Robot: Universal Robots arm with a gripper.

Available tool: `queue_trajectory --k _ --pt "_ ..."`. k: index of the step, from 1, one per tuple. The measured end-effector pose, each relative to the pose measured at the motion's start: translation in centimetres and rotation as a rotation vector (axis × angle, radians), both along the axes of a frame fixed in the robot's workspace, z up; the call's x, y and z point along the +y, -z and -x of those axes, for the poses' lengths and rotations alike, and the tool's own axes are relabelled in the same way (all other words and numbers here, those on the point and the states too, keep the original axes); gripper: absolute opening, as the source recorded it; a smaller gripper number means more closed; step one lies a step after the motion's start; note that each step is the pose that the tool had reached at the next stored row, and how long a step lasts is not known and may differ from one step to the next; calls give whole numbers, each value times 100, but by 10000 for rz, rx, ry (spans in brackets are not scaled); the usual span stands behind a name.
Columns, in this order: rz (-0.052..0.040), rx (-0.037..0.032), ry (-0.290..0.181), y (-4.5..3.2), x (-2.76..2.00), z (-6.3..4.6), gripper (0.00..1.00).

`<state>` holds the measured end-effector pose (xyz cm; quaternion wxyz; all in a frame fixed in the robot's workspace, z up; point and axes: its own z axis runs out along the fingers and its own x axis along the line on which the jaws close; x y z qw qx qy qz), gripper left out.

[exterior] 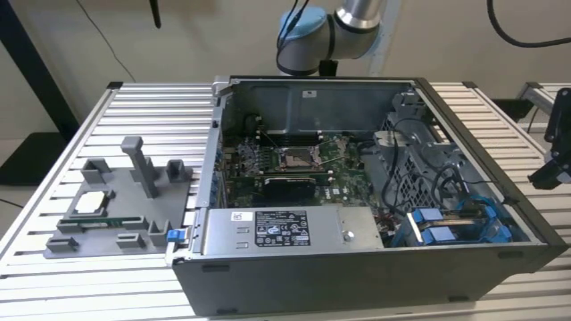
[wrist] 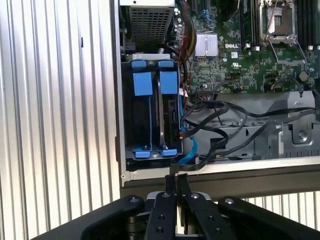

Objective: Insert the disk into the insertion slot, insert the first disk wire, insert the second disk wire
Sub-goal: 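Insert the second disk wire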

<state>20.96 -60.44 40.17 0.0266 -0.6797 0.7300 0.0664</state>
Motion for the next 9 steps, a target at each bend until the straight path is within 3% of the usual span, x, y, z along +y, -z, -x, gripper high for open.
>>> queue_trajectory --k 3,4,9 --pt "-10 30 1 40 -60 -10 0" --pt "-19 42 0 52 -76 -12 100" --pt "-87 107 0 100 -118 -13 100"
